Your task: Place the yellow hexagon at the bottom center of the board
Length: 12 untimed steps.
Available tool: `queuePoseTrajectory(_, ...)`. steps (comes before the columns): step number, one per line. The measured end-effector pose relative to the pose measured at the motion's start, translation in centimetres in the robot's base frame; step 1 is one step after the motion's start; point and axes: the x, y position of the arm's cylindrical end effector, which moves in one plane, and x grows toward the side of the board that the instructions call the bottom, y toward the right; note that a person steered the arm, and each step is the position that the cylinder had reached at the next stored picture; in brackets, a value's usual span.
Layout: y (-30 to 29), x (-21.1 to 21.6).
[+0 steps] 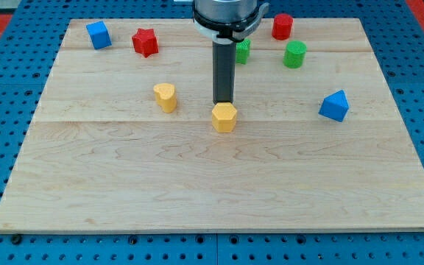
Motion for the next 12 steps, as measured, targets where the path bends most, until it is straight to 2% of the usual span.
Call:
queuePoseTrajectory(2, 0.7, 1.3)
queuePoseTrajectory(3, 3.5, 2.6)
queuePoseTrajectory(4, 3.6, 2.6)
queuePoseTrajectory(5, 0.9, 0.2)
queuePoseTrajectory(6, 0.2, 1.7)
queuePoseTrajectory(7, 3.0, 6.3)
queuePoseTrajectory(8, 3.5, 8.5)
queuePoseTrajectory(9, -0.1, 13.8)
queuePoseTrajectory(10, -0.6, 10.9)
queuePoseTrajectory(11, -9.6, 7.3)
queuePoseTrajectory(12, -15.9, 2.4)
